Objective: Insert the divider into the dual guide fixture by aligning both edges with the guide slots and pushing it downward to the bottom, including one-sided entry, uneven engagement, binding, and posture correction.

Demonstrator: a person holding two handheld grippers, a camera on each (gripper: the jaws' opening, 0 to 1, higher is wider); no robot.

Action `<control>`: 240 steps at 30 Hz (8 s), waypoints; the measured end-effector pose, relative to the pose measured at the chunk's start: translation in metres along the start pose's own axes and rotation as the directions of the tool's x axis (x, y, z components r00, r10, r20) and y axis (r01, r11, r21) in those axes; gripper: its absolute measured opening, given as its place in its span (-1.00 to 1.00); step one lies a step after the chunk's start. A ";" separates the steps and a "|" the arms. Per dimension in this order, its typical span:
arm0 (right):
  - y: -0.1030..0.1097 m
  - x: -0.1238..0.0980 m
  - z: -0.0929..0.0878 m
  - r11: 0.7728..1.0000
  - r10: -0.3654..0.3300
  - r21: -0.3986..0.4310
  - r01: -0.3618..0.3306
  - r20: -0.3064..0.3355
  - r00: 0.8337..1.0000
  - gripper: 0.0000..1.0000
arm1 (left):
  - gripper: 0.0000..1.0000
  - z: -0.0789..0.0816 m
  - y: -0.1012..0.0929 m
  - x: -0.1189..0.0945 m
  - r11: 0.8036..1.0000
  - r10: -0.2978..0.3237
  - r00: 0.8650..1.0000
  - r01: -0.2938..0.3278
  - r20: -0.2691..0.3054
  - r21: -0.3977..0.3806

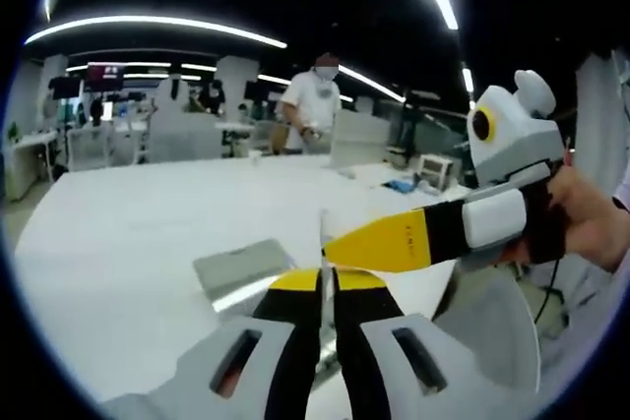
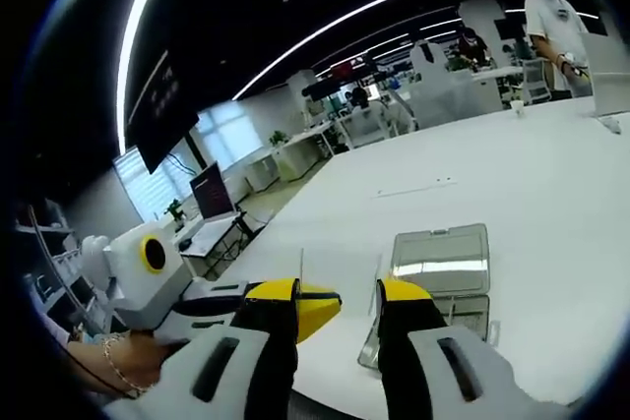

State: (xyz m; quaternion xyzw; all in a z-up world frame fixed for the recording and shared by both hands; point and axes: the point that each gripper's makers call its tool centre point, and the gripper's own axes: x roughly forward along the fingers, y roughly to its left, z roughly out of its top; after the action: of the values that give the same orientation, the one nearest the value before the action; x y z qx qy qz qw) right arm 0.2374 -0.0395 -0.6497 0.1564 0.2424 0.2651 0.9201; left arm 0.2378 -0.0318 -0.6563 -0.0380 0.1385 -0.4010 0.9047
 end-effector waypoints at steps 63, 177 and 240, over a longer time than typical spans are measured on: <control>0.035 -0.040 -0.031 0.779 0.444 -0.295 -0.554 -0.366 0.818 -0.97 | -1.00 0.004 -0.034 -0.053 0.812 -0.552 0.817 0.572 0.168 -0.113; -0.024 0.008 -0.011 0.319 -0.182 -0.698 -0.641 -0.709 0.682 -1.00 | -0.10 -0.083 0.009 -0.076 0.994 -0.054 0.967 0.077 -0.248 0.080; -0.089 0.056 -0.093 0.411 -0.473 -0.469 -0.782 -0.843 0.257 -1.00 | -0.12 -0.113 0.034 -0.093 0.997 0.065 0.938 -0.077 -0.341 -0.021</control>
State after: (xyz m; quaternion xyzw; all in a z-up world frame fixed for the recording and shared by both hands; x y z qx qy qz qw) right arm 0.2667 -0.0653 -0.7853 -0.5183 0.5313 0.4979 0.4485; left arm 0.1710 0.0645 -0.7504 0.0215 0.3008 -0.3664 0.8802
